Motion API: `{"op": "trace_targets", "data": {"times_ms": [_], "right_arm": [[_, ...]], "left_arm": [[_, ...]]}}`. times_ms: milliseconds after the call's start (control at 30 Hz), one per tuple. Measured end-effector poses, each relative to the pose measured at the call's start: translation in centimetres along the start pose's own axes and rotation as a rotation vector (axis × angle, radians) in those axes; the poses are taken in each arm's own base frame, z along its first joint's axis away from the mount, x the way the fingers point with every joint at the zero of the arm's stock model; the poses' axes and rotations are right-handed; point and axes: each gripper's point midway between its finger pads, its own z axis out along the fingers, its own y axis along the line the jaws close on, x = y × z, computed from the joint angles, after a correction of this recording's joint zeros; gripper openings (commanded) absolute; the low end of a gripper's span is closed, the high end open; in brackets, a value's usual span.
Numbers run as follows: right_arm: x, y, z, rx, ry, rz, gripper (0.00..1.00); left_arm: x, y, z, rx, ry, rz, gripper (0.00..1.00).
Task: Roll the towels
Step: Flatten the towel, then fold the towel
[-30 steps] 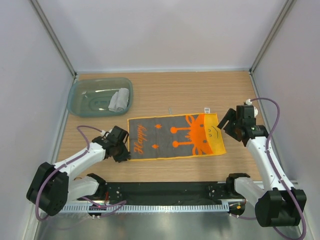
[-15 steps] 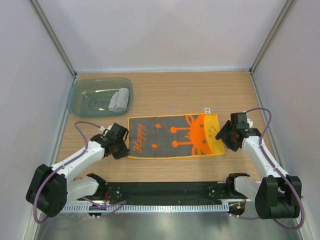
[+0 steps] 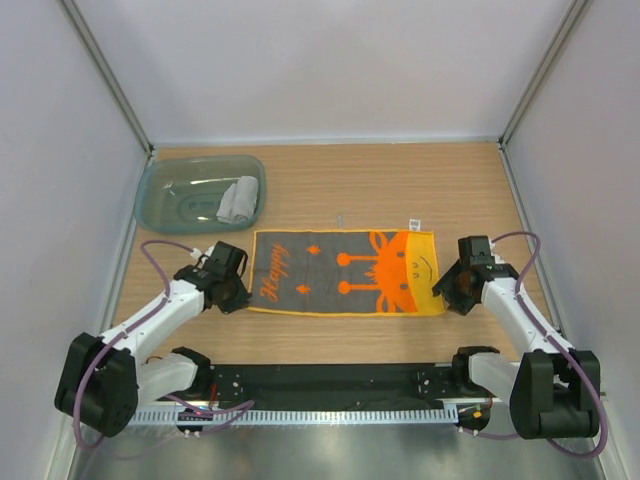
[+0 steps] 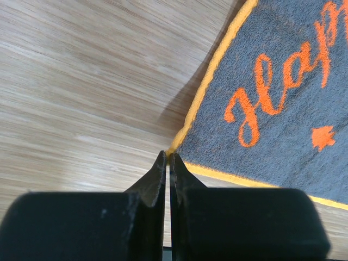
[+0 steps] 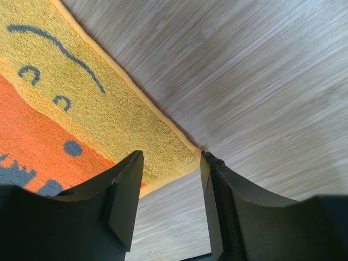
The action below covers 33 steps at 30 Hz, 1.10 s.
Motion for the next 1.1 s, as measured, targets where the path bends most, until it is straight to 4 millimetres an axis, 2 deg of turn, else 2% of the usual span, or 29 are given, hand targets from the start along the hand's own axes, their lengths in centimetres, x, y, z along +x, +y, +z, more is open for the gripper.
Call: {"op": "trace_targets", "data": {"times_ms": [267, 500, 700, 967, 1100], "right_arm": [[1.9, -1.1, 0.5, 0.026, 0.063, 0.023, 0.49], [2.4, -1.4, 0.6, 0.038, 0.079, 0.033, 0.43], [2.8, -1.7, 0.9, 0.053, 0.095, 0.035, 0.3], [2.8, -1.4, 1.0, 0.04, 0.102, 0.036, 0.22], [2.8, -1.2, 1.1, 0.029, 0.102, 0.036, 0.12]], "left_arm": [[-0.2, 0.2, 0.0, 0.005, 0.007, 0.004, 0.0], [-0.3, 0.2, 0.2, 0.008, 0.011, 0.008, 0.0], [-0.3, 0.1, 0.3, 0.009, 0.011, 0.016, 0.0], [-0.3, 0.2, 0.4, 0.006, 0.013, 0.015, 0.0], [-0.4, 0.2, 0.4, 0.006, 0.012, 0.015, 0.0]]}}
